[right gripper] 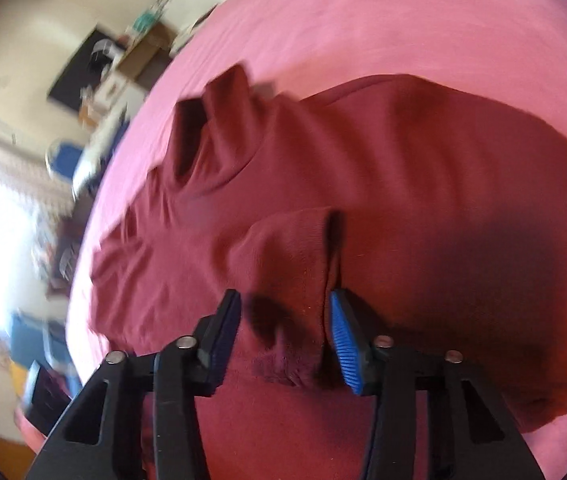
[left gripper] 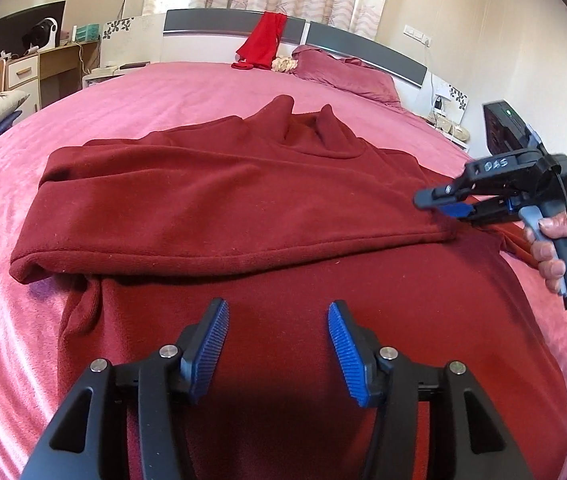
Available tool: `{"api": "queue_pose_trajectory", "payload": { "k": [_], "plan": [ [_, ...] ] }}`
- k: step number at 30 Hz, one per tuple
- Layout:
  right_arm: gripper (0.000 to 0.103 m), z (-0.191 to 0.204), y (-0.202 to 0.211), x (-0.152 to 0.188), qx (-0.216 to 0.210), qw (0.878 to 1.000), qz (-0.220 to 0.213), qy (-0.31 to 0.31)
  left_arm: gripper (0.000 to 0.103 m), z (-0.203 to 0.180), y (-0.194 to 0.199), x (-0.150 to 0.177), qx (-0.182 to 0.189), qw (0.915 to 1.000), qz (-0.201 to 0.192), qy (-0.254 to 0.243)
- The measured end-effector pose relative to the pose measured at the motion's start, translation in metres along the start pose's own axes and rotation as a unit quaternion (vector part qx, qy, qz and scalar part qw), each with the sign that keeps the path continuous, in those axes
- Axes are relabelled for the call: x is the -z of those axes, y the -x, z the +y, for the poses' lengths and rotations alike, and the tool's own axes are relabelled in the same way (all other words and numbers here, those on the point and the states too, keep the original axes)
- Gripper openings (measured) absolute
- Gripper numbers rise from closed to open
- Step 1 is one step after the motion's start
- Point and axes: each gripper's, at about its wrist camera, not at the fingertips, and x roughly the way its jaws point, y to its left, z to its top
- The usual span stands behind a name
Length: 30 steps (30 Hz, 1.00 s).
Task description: Fold clothes
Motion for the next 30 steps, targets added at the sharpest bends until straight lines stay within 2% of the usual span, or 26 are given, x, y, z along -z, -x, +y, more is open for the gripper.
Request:
{"api": "queue_pose_trajectory", "payload": {
  "k": [2,5,9,12,16,19,22,24,26,27,28,30],
  "plan": [
    [0.008,0.005,0.007,-0.004,-0.003,1.000,-0.001,0.008,0.056,-0.003,-0.001,0.000,-0.003,1.0000,0.001,-0.004],
    [0.007,0.009,0.022,-0.012,-0.004,1.000,-0.010,0.018,0.057,-0.008,-0.003,0.000,-0.011,0.9999,0.003,-0.011],
    [0.007,-0.005,0.066,-0.035,0.012,0.998,-0.058,0.011,0.057,-0.017,-0.004,-0.002,-0.037,0.9988,0.010,-0.030],
    [0.008,-0.030,0.062,-0.038,0.025,0.999,-0.041,-0.014,0.057,-0.022,-0.002,-0.004,-0.048,0.9980,0.011,-0.039],
    [0.008,-0.060,0.045,-0.025,0.045,0.998,-0.016,-0.040,0.057,-0.015,0.002,-0.008,-0.043,0.9987,0.014,-0.022],
    [0.008,-0.069,0.046,-0.020,0.047,0.997,-0.034,-0.056,0.057,-0.008,-0.007,-0.020,-0.066,0.9974,0.018,-0.022],
    [0.008,-0.065,0.053,-0.024,0.027,0.996,-0.053,-0.066,0.057,-0.001,-0.021,-0.036,-0.091,0.9954,0.021,-0.025],
    [0.008,-0.058,0.056,-0.025,0.032,0.997,-0.047,-0.050,0.057,0.005,-0.028,-0.049,-0.133,0.9906,0.015,-0.030],
    [0.008,-0.048,0.057,-0.024,0.032,0.998,-0.042,-0.037,0.057,0.022,-0.030,-0.057,-0.176,0.9842,0.016,-0.010],
    [0.008,-0.044,0.060,-0.024,0.027,0.998,-0.042,-0.034,0.055,0.033,-0.026,-0.058,-0.185,0.9825,0.012,0.016],
    [0.008,-0.042,0.063,-0.024,0.018,0.998,-0.044,-0.035,0.053,0.046,-0.018,-0.055,-0.186,0.9811,0.007,0.053],
    [0.008,-0.039,0.064,-0.022,0.003,0.998,-0.045,-0.040,0.050,0.056,-0.008,-0.045,-0.175,0.9812,0.002,0.080]
  ]
}}
